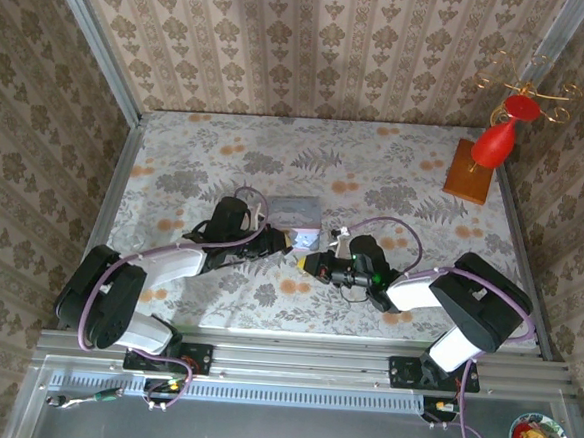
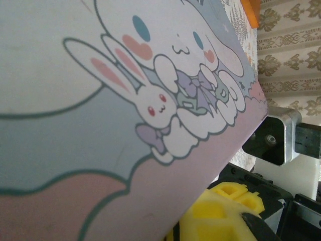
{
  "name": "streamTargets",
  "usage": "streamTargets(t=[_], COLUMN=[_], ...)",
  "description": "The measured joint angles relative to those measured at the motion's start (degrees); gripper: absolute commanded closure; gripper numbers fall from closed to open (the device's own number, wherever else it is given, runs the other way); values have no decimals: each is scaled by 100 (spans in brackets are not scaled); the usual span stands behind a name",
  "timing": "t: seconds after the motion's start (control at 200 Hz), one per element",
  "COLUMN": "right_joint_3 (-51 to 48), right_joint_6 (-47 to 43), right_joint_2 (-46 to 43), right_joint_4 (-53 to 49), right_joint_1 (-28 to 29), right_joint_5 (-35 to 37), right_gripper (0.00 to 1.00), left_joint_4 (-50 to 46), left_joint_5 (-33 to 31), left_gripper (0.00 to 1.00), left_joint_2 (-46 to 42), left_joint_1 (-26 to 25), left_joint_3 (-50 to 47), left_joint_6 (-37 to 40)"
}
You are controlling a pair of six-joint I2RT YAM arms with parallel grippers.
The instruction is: Unlock the padlock with the key
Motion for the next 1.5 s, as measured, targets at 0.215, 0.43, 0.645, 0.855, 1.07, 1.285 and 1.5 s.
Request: streamTargets(t=[0.215, 0.43, 0.645, 0.855, 1.07, 1.285, 1.5], right_joint_3=[-4, -4, -4, -15, -101, -138, -138], right_joint_6=[0, 9, 15, 11, 13, 24, 79], right_joint_2=[0, 76, 96, 96, 98, 133, 168], right_joint_4=[179, 356, 367, 396, 651, 933, 1021], right_joint_1=[-26, -26, -26, -26, -57, -92, -92], right_joint_5=[-55, -98, -162, -181, -186, -190, -201], right_gripper=[100, 100, 100, 100, 100, 100, 100], left_joint_4=[133, 262, 280, 387, 483, 507, 568], left_joint_5=[87, 304, 376, 433, 516, 581, 638], left_gripper=[92, 92, 92, 92, 92, 92, 92], left_joint_2=[42, 48, 48, 50, 50, 50, 52], left_joint_1=[0, 0, 0, 13, 87, 114, 146], left_joint_3=[0, 0, 0, 0, 0, -7, -37], left_joint_6=[-70, -214, -260, -343, -393, -426, -485])
